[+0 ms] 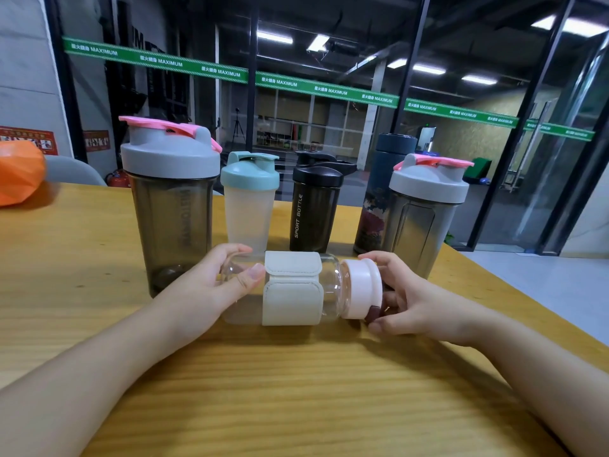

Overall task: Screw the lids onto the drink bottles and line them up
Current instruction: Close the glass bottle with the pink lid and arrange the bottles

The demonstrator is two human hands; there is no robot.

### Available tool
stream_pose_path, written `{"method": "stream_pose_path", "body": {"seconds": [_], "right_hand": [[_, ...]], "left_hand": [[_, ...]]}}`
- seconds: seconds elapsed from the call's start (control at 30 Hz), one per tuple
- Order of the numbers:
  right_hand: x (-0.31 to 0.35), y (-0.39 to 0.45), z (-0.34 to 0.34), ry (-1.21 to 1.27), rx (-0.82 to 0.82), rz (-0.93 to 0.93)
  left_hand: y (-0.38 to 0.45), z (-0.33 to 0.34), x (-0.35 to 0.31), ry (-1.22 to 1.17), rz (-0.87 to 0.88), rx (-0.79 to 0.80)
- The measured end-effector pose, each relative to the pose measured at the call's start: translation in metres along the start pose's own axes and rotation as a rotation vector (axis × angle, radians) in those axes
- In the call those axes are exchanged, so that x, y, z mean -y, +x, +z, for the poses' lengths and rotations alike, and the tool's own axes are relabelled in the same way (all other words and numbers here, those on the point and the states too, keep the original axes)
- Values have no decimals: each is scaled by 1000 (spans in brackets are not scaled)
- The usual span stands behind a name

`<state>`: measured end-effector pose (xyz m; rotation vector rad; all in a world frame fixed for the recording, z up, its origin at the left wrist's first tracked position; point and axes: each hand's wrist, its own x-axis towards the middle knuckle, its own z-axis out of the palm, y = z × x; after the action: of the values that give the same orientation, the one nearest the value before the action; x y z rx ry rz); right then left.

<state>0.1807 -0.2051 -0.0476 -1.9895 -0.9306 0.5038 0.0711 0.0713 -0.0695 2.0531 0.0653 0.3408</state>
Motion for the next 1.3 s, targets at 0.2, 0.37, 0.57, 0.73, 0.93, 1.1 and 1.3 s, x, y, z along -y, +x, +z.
{"method": "stream_pose_path", "body": {"seconds": [0.2, 0.37, 0.57, 0.73, 0.93, 1.1, 1.3], "right_hand": [[4, -4, 1, -70, -8, 6], [7, 0, 6, -182, -119, 96], [-5, 2, 0, -18, -60, 17], [-4, 1, -1, -9, -6, -4], [-3, -2, -1, 27, -16, -7], [-1, 0, 2, -193, -127, 48], [-6, 2, 1, -90, -83, 23]], "left_hand": [[-1, -2, 2, -30, -6, 9], [2, -4, 7, -38, -15, 16], [3, -3, 8, -68, -11, 24], [4, -4, 9, -95, -9, 39], [4, -3, 8, -92, -6, 30], [4, -3, 9, -108, 0, 38], [5, -2, 9, -108, 1, 37]]}}
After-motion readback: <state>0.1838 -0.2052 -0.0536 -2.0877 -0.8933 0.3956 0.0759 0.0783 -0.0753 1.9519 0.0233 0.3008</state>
